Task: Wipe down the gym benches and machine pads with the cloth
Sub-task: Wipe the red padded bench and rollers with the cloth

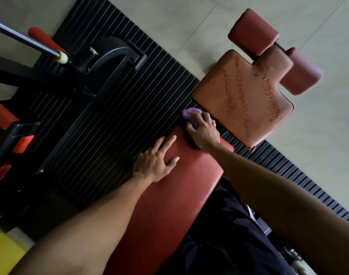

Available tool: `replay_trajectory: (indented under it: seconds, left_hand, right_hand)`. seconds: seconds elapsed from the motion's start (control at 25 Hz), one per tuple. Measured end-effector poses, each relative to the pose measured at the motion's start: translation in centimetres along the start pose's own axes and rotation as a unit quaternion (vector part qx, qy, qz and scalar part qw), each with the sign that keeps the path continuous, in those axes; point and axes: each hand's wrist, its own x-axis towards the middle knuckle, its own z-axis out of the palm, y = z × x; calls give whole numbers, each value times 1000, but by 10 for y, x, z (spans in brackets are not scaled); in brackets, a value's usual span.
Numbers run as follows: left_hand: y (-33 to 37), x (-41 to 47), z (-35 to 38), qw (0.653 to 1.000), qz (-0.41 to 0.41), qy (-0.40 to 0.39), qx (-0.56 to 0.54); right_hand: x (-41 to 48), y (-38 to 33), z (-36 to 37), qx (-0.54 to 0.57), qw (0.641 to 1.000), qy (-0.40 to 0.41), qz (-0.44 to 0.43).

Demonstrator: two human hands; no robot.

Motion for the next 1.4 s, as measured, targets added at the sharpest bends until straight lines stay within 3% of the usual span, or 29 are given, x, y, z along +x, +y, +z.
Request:
replay_trajectory:
  seconds: [0.12, 0.32, 0.68, 0.84, 0.96, 1.08, 1.2, 1.28, 1.4]
  left_hand:
    - [0, 0, 0, 1000, 5, 1, 0]
    - [5, -1, -6, 1000, -13, -13, 3]
    - [32, 33, -13, 993, -55, -97, 42]
    - [55, 69, -5, 991, -77, -89, 56]
    - [66, 85, 3, 991, -85, -89, 60]
    - [74, 96, 8, 990, -113, -70, 55]
    - [77, 95, 13, 990, -120, -39, 63]
    - [76, 96, 14, 989, -127, -16, 75]
    - [77, 96, 17, 990, -121, -13, 77]
  right_hand:
    - [17, -3, -8, 42, 994, -19, 96]
    - [-77, 13, 8, 11, 999, 7, -34]
    - [26, 20, -13, -6, 997, -64, 32]
    - [-23, 58, -14, 33, 998, -48, 8]
    - [-67, 105, -15, 40, 997, -23, 62]
    - [-48, 86, -10, 59, 992, -8, 115]
    - [-12, 42, -7, 69, 994, 1, 87]
    - [-13, 46, -6, 69, 994, 6, 79]
    - [-44, 79, 1, 92, 983, 22, 155]
